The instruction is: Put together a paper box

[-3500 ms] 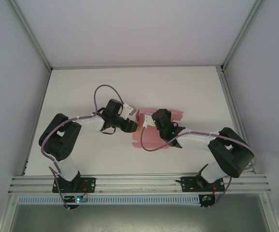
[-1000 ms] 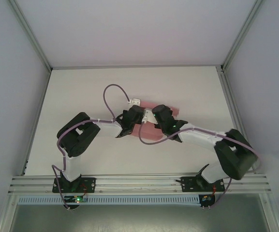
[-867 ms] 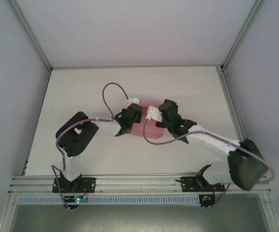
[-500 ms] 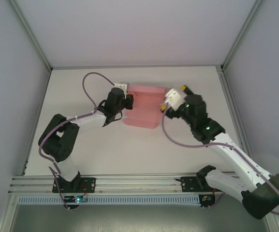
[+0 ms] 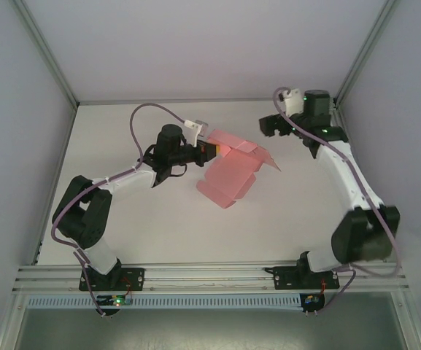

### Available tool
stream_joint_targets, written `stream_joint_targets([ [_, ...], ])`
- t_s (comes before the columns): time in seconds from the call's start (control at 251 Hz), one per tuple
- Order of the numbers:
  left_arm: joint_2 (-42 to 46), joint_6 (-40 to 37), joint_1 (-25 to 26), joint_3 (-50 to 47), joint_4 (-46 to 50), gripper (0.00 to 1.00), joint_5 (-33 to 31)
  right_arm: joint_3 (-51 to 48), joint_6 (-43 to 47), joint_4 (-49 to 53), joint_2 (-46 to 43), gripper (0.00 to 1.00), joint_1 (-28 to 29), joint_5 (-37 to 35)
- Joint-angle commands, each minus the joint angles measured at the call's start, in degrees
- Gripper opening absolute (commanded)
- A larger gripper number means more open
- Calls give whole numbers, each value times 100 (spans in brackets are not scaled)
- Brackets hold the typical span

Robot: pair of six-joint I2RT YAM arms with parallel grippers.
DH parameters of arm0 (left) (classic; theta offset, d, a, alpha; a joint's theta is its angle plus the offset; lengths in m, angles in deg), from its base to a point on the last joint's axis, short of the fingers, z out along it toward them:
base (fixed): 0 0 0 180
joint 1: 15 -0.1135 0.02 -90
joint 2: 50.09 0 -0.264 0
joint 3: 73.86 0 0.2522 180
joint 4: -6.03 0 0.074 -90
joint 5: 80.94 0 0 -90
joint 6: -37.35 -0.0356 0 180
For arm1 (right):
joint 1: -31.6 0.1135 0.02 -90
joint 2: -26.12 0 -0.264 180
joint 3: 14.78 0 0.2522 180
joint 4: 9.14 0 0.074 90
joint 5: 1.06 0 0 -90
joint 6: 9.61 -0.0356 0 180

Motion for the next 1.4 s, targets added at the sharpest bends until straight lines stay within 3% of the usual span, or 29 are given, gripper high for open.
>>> stream_joint_targets([
  [0.0, 24, -116, 53, 343, 82, 0, 261, 156, -162, 454, 381, 98, 418, 1532],
  [0.14, -113, -344, 177, 583, 276, 0, 327, 293, -126, 376, 816, 98, 837, 1771],
  [0.295, -278, -701, 307, 1096, 1163, 0, 106, 321, -117, 197, 918, 98, 1067, 2168],
  [0.455, -417, -391, 495, 1423, 1800, 0, -1457, 163, -60, -51, 751, 98, 1215, 2826],
  [0.65, -796, 176, 587, 1893, 1926, 0, -1944, 130, 271, 18, 753, 98, 1699, 3150],
  [0.742, -897, 5, 735, 2181, 2136, 0, -2295, 20, 150, -153, 766, 98, 1720, 2890],
  [0.85, -858, -209, 825, 2218, 2193, 0, -2273, -70, 29, -225, 654, 98, 1623, 2198],
  [1.061, -193, -715, 824, 1389, 2097, 0, -2842, -520, -677, -249, -62, 98, 794, -348],
  [1.157, 133, -900, 823, 948, 1993, 0, -3476, -697, -516, -6, -595, 98, 388, -1094],
  [1.273, 294, -1071, 822, 861, 2283, 0, -3959, -560, -32, 454, -1220, 98, 233, -981],
  [1.397, 368, -1096, 820, 759, 2187, 0, -3933, -211, 547, 1158, -1665, 98, 241, 465],
])
